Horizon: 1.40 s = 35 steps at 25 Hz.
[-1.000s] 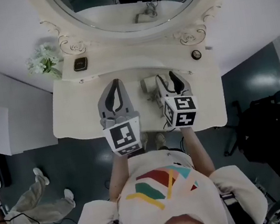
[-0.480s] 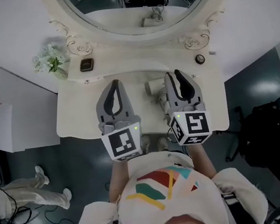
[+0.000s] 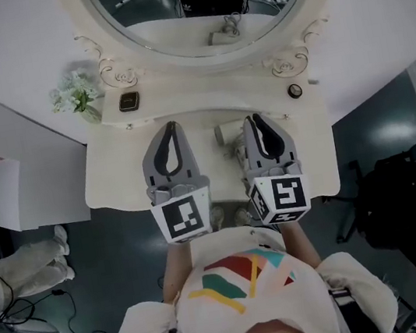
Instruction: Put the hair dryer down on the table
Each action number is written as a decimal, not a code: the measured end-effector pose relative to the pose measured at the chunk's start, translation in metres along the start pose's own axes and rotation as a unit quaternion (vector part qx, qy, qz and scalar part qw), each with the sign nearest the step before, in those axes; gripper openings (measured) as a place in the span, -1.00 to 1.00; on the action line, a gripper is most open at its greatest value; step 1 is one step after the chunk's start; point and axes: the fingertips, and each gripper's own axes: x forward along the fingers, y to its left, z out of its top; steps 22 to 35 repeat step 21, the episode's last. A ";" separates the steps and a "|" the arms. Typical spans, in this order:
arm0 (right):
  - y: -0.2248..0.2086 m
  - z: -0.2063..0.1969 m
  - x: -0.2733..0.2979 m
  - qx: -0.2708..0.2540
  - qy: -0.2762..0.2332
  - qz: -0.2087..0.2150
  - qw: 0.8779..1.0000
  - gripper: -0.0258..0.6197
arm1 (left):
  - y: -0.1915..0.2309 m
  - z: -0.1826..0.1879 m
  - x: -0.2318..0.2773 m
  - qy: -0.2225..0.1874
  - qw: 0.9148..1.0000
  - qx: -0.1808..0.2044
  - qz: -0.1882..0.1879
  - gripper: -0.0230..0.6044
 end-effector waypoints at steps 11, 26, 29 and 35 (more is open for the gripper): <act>0.000 -0.002 0.000 -0.004 0.006 0.003 1.000 -0.82 | 0.001 0.000 -0.001 -0.001 1.000 0.003 0.003 -0.91; 0.000 -0.007 0.001 -0.007 0.014 0.004 1.000 -0.82 | 0.004 -0.001 -0.002 0.004 1.000 0.000 0.008 -0.91; 0.000 -0.007 0.001 -0.007 0.014 0.004 1.000 -0.82 | 0.004 -0.001 -0.002 0.004 1.000 0.000 0.008 -0.91; 0.000 -0.007 0.001 -0.007 0.014 0.004 1.000 -0.82 | 0.004 -0.001 -0.002 0.004 1.000 0.000 0.008 -0.91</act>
